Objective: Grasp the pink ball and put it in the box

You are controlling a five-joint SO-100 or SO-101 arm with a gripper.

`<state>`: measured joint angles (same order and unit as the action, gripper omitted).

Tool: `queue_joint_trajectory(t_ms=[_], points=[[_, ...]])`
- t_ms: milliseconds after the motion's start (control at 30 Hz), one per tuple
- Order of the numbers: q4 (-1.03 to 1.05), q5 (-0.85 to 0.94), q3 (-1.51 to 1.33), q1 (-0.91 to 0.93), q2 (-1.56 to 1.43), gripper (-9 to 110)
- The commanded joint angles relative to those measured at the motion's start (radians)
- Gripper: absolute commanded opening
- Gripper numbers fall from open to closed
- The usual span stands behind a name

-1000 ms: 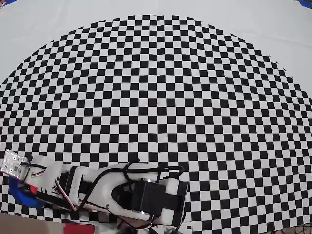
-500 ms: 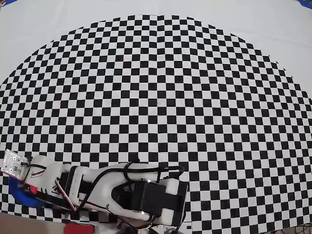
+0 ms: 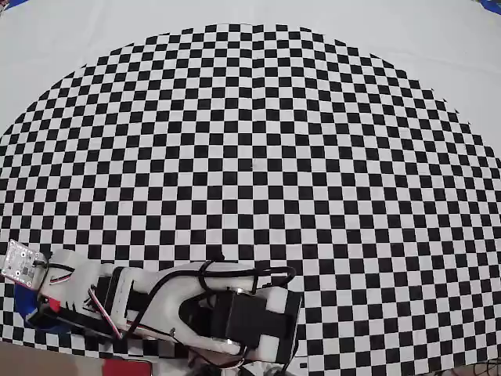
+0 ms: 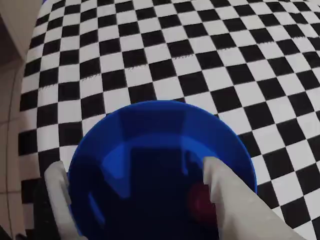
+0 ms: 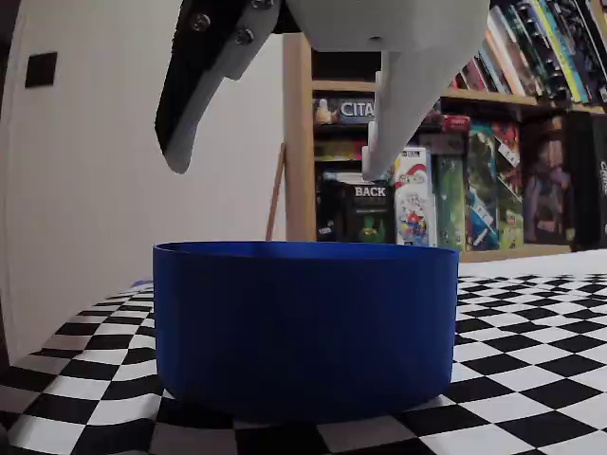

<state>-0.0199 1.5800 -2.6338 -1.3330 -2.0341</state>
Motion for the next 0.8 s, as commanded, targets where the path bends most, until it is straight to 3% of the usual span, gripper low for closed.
queue_joint_trajectory(t_ms=[0, 467, 767], points=[[-0.008, -0.003, 0.043, -0.011, -0.017, 32], [-0.051, -0.009, 0.043, 0.103, -0.204, 31], [-0.091, -0.107, 0.043, 0.249, -0.365, 27]])
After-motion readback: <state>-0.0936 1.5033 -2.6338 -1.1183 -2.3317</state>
